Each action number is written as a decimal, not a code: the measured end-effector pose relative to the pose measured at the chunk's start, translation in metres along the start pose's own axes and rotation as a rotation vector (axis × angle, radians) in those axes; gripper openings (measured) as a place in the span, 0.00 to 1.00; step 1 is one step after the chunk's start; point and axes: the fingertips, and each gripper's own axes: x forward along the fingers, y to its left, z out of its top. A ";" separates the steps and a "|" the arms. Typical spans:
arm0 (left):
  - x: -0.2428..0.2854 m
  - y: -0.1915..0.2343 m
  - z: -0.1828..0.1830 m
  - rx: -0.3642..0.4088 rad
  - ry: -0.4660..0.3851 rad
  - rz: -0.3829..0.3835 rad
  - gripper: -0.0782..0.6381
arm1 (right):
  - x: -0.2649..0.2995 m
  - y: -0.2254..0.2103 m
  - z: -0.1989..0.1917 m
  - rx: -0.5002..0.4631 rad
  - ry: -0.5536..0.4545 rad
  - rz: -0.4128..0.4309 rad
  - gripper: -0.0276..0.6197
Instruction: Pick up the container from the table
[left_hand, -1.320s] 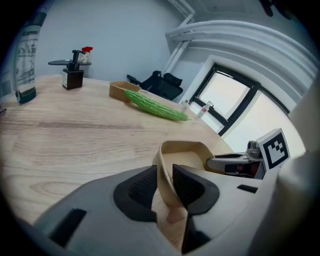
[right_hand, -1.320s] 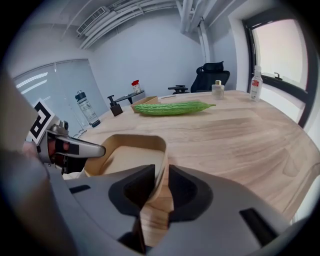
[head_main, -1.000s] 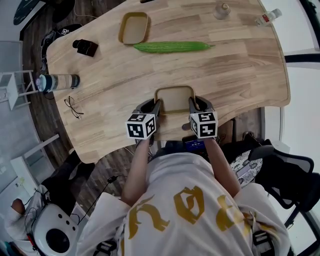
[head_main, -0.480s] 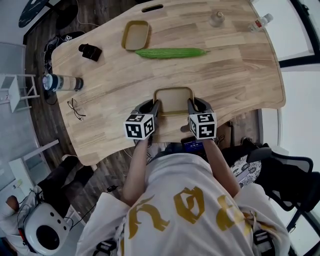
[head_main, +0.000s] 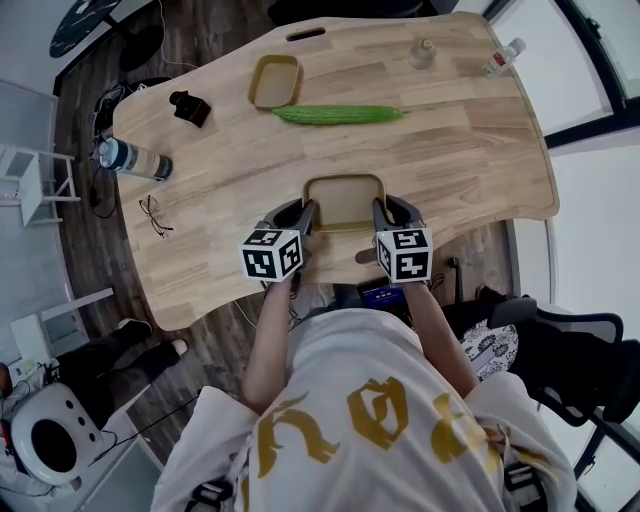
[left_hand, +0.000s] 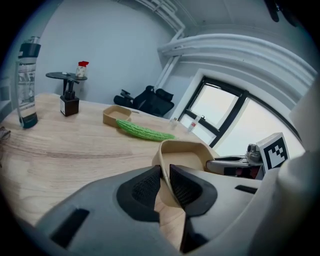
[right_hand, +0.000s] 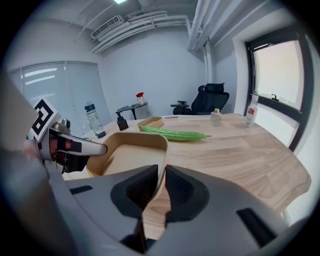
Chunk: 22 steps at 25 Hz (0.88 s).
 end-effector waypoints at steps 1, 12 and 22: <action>-0.004 -0.003 0.002 0.006 -0.008 -0.005 0.19 | -0.005 0.001 0.001 -0.001 -0.008 -0.001 0.12; -0.053 -0.031 0.025 0.056 -0.119 -0.024 0.19 | -0.056 0.020 0.030 0.008 -0.133 -0.015 0.10; -0.084 -0.046 0.028 0.076 -0.182 -0.031 0.19 | -0.083 0.034 0.036 -0.004 -0.196 -0.017 0.10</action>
